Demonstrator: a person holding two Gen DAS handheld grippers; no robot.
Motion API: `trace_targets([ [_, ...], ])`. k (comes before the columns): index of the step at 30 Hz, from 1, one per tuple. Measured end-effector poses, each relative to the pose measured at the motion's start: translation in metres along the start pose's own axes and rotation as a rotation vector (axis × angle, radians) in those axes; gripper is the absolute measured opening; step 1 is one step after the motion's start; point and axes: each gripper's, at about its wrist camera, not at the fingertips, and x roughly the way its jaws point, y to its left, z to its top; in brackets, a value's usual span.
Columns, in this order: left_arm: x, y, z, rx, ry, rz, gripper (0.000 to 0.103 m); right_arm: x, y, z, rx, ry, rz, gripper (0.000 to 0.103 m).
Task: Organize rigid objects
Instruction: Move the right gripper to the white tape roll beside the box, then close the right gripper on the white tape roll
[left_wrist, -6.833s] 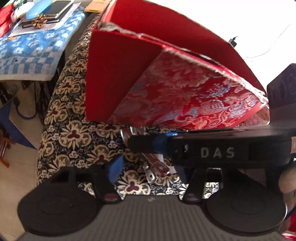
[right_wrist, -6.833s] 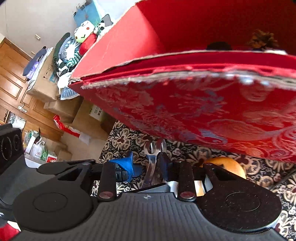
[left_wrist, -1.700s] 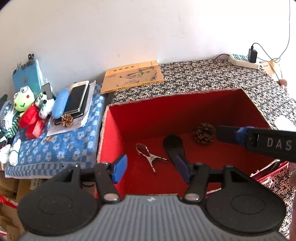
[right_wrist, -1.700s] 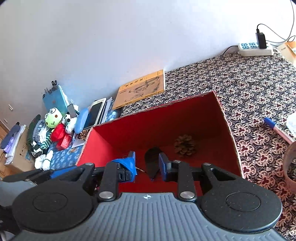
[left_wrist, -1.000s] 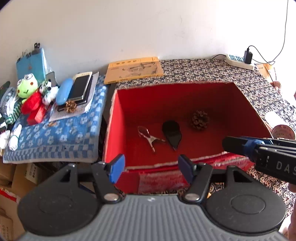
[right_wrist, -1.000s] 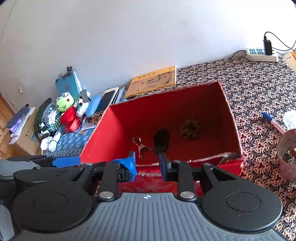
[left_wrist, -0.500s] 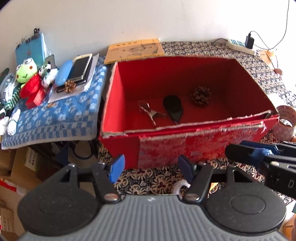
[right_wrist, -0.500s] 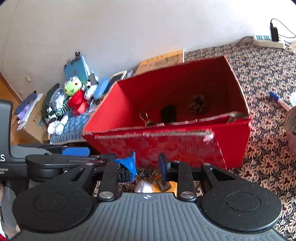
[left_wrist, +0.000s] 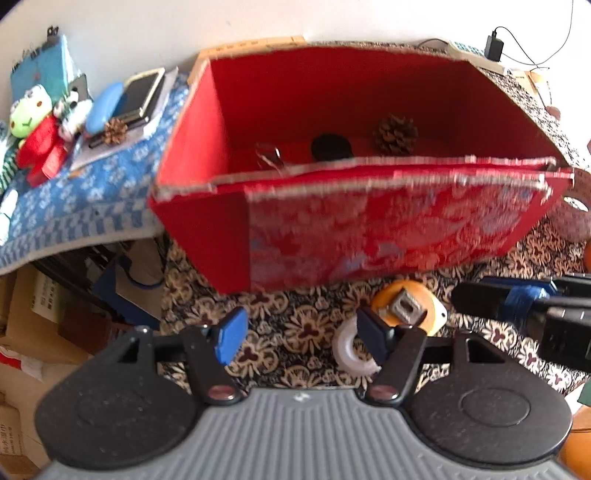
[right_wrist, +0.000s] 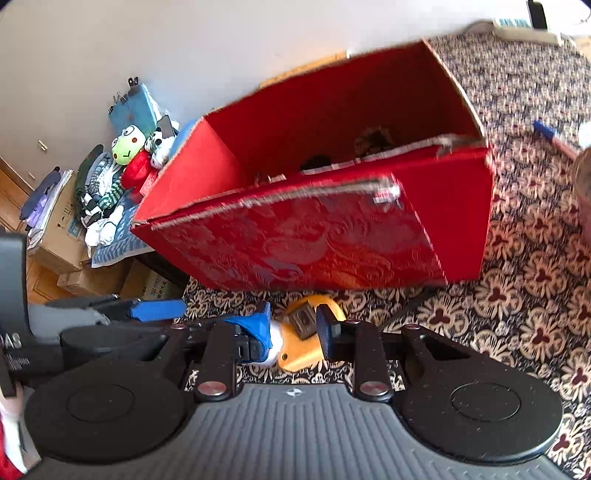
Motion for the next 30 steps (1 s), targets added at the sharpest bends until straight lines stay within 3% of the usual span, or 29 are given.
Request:
trace_targets([
  [7, 0.011, -0.002, -0.022, 0.016, 0.011, -0.080, 0.069, 0.012, -0.003, -0.004, 0.021, 0.064, 0.052, 0.009],
  [13, 0.009, 0.001, -0.028, 0.002, -0.027, -0.108, 0.070, 0.027, -0.004, -0.005, 0.047, 0.129, 0.104, 0.009],
  [23, 0.004, 0.001, -0.038, 0.013, -0.046, -0.203, 0.070, 0.043, -0.010, 0.000, 0.105, 0.165, 0.148, 0.009],
  [30, 0.018, -0.010, -0.036, 0.036, -0.044, -0.229, 0.070, 0.052, -0.010, 0.002, 0.130, 0.184, 0.169, 0.009],
])
